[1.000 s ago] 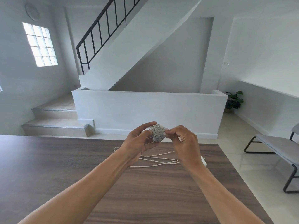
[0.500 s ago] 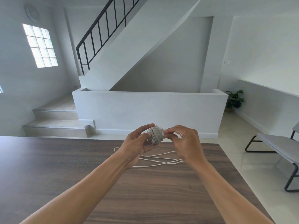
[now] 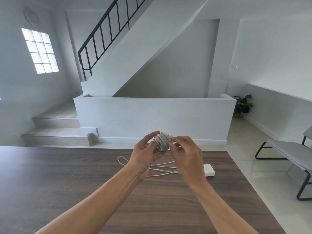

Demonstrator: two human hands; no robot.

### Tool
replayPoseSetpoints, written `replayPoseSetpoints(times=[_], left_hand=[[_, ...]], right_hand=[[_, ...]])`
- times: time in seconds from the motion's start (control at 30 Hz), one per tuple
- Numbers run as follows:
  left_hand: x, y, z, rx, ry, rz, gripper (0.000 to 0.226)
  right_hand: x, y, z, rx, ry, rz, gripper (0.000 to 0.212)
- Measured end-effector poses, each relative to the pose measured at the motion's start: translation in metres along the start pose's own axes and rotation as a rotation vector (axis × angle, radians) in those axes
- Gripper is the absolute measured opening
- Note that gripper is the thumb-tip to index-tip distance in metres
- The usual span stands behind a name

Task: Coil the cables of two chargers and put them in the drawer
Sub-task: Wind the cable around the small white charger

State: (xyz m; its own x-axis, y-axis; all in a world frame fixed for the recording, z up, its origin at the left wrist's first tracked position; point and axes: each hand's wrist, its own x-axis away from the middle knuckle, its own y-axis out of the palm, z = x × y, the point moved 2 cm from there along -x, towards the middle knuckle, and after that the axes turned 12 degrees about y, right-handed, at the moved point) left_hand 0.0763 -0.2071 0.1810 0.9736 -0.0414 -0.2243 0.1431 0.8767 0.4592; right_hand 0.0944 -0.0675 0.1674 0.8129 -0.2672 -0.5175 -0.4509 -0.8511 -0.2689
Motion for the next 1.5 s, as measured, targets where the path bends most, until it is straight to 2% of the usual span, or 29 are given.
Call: replayPoseSetpoints(times=[0.27, 0.83, 1.5], left_hand=[[0.000, 0.007, -0.010, -0.085, 0.035, 0.070, 0.030], [0.000, 0.014, -0.020, -0.174, 0.046, 0.122, 0.027], [-0.001, 0.009, -0.032, -0.263, 0.045, 0.175, 0.028]], right_hand=[[0.013, 0.009, 0.000, 0.002, 0.056, 0.086, 0.036], [0.012, 0.018, 0.014, 0.062, 0.020, 0.172, 0.024], [0.008, 0.023, 0.021, 0.174, 0.066, 0.083, 0.022]])
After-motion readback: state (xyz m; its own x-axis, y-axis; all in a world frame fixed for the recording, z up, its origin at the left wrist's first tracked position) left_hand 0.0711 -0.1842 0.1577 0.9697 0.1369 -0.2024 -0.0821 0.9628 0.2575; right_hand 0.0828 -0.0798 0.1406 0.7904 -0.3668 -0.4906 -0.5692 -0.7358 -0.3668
